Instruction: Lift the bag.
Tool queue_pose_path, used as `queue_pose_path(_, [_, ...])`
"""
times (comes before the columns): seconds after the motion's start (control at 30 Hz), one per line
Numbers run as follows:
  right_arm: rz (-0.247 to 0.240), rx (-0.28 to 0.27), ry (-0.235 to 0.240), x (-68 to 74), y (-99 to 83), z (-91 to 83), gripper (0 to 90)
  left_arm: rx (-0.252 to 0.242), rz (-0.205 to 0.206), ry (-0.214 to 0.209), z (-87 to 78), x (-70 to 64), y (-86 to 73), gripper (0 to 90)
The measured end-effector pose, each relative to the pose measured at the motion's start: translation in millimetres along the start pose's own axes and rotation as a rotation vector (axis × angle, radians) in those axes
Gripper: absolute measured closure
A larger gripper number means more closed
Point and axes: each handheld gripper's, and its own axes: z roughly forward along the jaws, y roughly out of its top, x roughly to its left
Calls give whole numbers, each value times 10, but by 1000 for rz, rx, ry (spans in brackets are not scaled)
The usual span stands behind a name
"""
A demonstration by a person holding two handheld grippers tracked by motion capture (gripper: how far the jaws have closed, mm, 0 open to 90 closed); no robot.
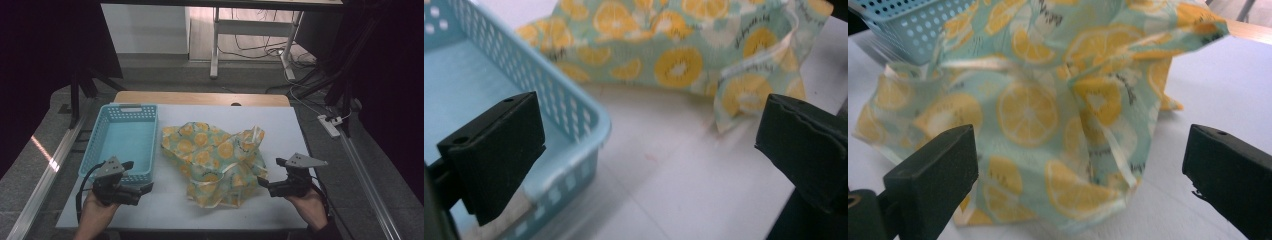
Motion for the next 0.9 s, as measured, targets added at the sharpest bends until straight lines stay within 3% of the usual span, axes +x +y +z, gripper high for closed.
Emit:
queue_pose_path(0.27, [7,25,-44,66,-294,-107,0,-13,-58,54,-166,-6,-374,0])
queue_pose_path(0.5, [61,44,-76,79,-523,-215,0,35,-70,123,-220,4,-641,0])
queue_pose_path(0.67, [79,61,-107,89,-634,-280,0,84,-88,146,-203,50,-758,0])
queue_pose_path(0.73, [83,84,-106,106,-693,-270,0,75,-102,146,-227,65,-765,0])
queue_pose_path(0.8, [73,114,-115,123,-713,-257,0,102,-105,159,-222,76,-773,0])
queue_pose_path(0.9, [64,118,-129,137,-714,-249,0,109,-105,159,-218,79,-769,0])
